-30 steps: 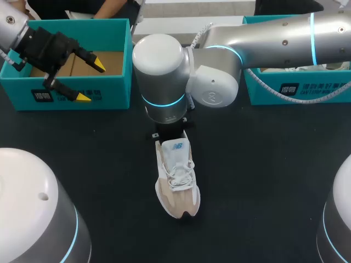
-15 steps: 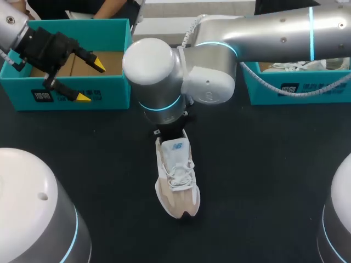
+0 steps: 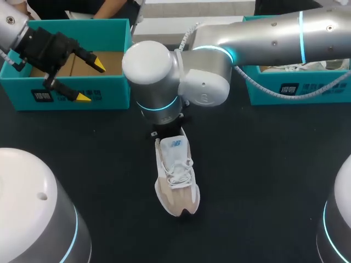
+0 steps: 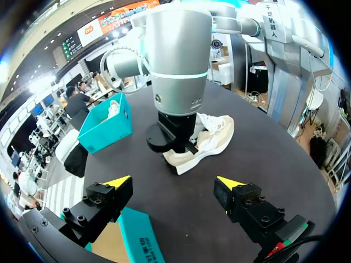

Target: Take the shoe out of the shoebox, open the shoe tongue, remove and reinsert the insole, then place the shoe into the shoebox

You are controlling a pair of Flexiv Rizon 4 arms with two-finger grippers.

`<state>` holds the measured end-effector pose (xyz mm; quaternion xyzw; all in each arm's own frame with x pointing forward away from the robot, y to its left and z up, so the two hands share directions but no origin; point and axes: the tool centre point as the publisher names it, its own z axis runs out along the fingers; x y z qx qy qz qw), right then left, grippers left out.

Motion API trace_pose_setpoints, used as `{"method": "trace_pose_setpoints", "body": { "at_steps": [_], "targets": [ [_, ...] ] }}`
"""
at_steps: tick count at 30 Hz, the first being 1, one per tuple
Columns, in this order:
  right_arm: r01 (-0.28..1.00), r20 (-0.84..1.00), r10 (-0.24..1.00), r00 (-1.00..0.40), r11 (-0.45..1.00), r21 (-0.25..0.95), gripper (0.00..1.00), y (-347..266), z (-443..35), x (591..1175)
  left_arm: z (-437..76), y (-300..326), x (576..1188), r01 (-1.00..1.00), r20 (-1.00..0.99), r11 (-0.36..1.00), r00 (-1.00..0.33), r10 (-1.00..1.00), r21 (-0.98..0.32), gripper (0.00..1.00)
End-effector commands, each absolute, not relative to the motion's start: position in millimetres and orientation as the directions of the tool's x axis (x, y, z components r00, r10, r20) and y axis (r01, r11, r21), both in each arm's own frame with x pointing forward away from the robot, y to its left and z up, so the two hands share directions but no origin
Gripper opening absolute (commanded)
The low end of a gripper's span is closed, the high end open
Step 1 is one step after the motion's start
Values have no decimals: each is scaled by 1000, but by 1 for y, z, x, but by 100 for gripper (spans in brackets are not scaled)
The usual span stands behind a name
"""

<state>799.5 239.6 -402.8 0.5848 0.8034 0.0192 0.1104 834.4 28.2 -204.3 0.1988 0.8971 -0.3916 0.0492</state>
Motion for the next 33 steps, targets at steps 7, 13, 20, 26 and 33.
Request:
{"method": "trace_pose_setpoints", "body": {
  "at_steps": [7,13,20,26,33],
  "targets": [
    [952,-60,959,-276,281,123,0,250,-393,773,-204,28,834,395,-242,618,-916,319,-680,100],
    [957,-21,959,-282,283,65,0,245,-366,768,-204,28,834,395,-242,618,-916,319,-680,100],
    [958,61,958,-281,283,-38,0,230,-350,753,-204,28,834,395,-242,618,-916,319,-680,100],
    [950,91,954,-287,295,-99,0,227,-341,745,-204,28,834,395,-242,618,-916,319,-680,100],
    [911,133,953,-271,299,-286,0,220,-340,728,-204,28,834,395,-242,618,-916,319,-680,100]
  ]
}}
